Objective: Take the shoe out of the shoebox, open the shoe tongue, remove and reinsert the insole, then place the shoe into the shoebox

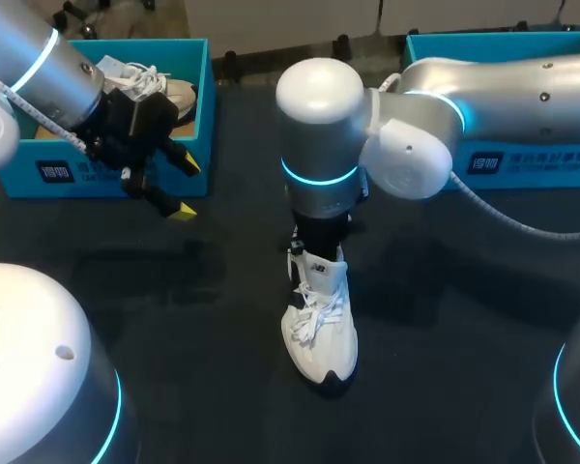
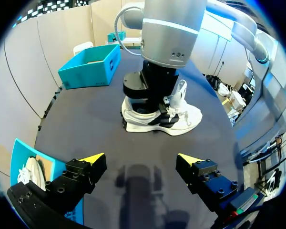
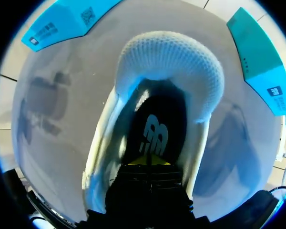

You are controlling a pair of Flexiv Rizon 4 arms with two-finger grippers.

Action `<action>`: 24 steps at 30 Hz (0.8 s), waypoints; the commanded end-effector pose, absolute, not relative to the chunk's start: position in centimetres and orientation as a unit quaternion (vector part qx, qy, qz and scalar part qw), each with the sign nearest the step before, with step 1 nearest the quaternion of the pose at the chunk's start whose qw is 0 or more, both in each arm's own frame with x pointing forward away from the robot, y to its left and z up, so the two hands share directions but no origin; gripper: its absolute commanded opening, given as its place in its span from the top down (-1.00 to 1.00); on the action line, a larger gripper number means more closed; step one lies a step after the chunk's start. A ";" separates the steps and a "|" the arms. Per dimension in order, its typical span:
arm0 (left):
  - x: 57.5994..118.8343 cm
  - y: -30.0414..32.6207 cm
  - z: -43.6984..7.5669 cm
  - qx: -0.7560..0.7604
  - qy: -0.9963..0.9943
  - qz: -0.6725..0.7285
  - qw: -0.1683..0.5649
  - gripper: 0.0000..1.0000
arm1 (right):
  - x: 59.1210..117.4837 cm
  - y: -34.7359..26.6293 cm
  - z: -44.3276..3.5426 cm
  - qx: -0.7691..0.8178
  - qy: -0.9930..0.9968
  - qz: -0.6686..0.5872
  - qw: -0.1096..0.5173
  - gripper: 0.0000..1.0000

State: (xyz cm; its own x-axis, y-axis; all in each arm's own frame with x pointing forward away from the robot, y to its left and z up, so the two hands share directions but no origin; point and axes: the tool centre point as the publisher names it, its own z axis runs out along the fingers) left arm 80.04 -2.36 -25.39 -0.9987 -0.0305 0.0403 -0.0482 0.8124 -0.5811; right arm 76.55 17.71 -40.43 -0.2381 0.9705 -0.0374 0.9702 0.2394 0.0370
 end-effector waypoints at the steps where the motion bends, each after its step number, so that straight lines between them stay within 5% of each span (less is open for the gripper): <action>1: 79.9 -2.3 -25.3 0.021 -0.952 0.304 0.014 -1.00 | 76.8 18.0 -40.5 0.613 0.789 0.005 0.030 1.00; 12: 79.9 -2.3 -25.3 0.021 -0.952 0.304 0.014 -1.00 | 78.4 18.0 -37.2 0.605 0.791 0.030 0.088 1.00; 24: 79.9 -2.3 -25.3 0.021 -0.952 0.304 0.014 -1.00 | 79.7 16.7 -40.1 0.592 0.797 -0.020 0.117 1.00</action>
State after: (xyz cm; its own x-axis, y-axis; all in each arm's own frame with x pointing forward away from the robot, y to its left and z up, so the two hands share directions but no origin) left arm 80.03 -2.33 -25.39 -0.9987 -0.0307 0.0402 -0.0483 0.8122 -0.5813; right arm 79.14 16.05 -38.70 -0.2720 0.9401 -0.2053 0.9464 0.3000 0.1197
